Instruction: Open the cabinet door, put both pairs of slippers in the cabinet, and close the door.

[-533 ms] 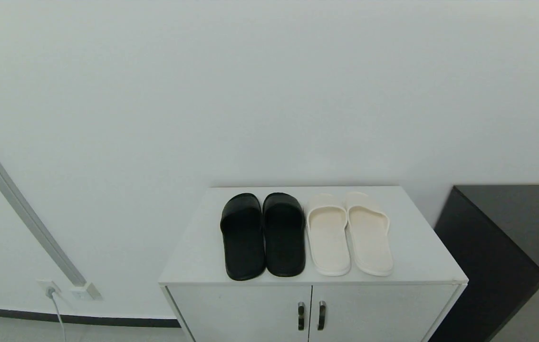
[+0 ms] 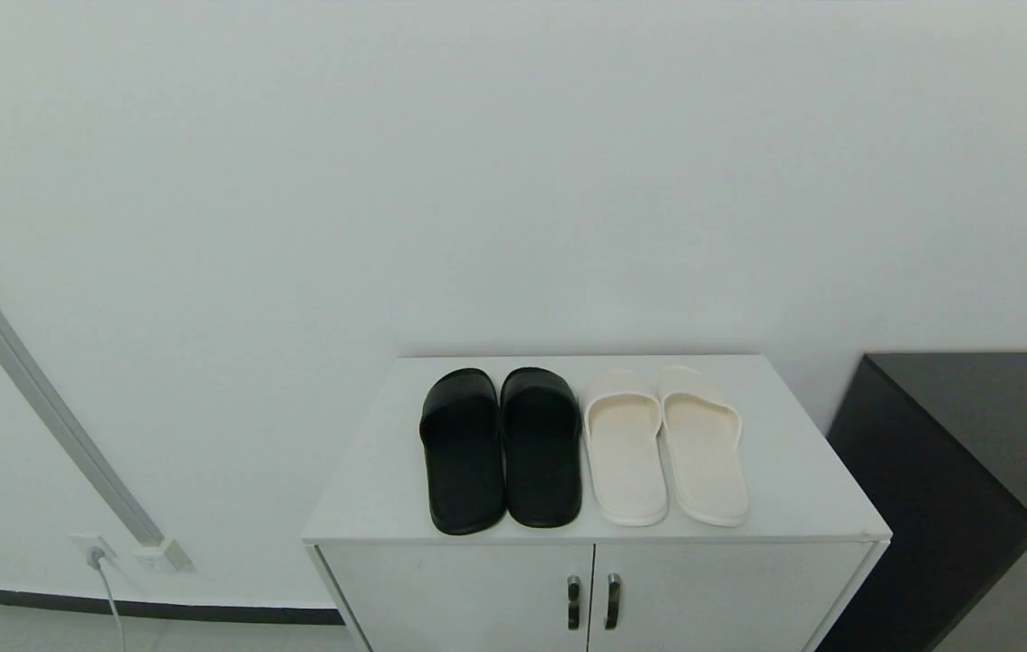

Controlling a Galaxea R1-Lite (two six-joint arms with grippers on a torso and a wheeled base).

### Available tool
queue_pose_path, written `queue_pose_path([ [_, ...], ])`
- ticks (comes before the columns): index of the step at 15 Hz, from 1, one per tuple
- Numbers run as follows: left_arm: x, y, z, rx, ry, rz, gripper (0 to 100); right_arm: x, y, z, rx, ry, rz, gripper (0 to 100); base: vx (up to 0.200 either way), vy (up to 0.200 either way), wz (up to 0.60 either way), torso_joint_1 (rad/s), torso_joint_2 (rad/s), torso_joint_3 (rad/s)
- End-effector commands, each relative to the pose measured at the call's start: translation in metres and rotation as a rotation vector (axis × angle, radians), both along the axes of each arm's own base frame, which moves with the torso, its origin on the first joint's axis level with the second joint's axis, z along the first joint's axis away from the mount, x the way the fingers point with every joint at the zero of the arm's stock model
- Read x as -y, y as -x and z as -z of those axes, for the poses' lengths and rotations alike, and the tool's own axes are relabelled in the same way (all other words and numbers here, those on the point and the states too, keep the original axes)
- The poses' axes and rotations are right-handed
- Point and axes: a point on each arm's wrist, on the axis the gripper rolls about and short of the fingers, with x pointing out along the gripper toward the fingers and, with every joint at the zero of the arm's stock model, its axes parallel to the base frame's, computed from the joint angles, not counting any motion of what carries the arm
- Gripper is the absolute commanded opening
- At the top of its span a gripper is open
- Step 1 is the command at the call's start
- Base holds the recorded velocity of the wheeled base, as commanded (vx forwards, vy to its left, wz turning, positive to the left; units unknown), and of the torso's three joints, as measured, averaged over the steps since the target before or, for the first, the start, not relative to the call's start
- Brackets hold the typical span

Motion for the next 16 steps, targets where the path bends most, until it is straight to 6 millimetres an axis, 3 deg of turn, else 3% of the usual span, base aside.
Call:
queue_pose_path([
  [1, 0.000, 0.000, 0.000, -0.001, 0.002, -0.001, 0, -0.003, -0.034, -0.020, -0.293, 0.112, -0.117, 100, 0.000, 0.000, 0.00, 0.000, 0.00, 0.000],
  [2, 0.000, 0.000, 0.000, -0.001, 0.004, -0.001, 0, -0.004, -0.054, -0.020, -0.399, 0.070, -0.179, 100, 0.000, 0.000, 0.00, 0.000, 0.00, 0.000],
  [4, 0.000, 0.000, 0.000, -0.001, -0.002, 0.001, 0, -0.015, -0.101, -0.029, -0.432, 0.028, -0.306, 100, 0.000, 0.000, 0.00, 0.000, 0.00, 0.000],
  [7, 0.000, 0.000, 0.000, -0.001, -0.002, -0.001, 0, -0.048, -0.134, -0.041, -0.469, 0.012, -0.396, 100, 0.000, 0.000, 0.00, 0.000, 0.00, 0.000],
  [9, 0.000, 0.000, 0.000, -0.001, -0.002, -0.001, 0, -0.103, -0.159, -0.046, -0.485, -0.014, -0.417, 100, 0.000, 0.000, 0.00, 0.000, 0.00, 0.000],
  [11, 0.000, 0.000, 0.000, -0.001, -0.001, -0.001, 0, -0.140, -0.183, -0.044, -0.463, 0.001, -0.394, 100, 0.000, 0.000, 0.00, 0.000, 0.00, 0.000],
  [16, 0.000, 0.000, 0.000, -0.001, -0.001, 0.001, 0, -0.209, -0.238, -0.013, -0.401, 0.026, -0.209, 100, 0.000, 0.000, 0.00, 0.000, 0.00, 0.000],
])
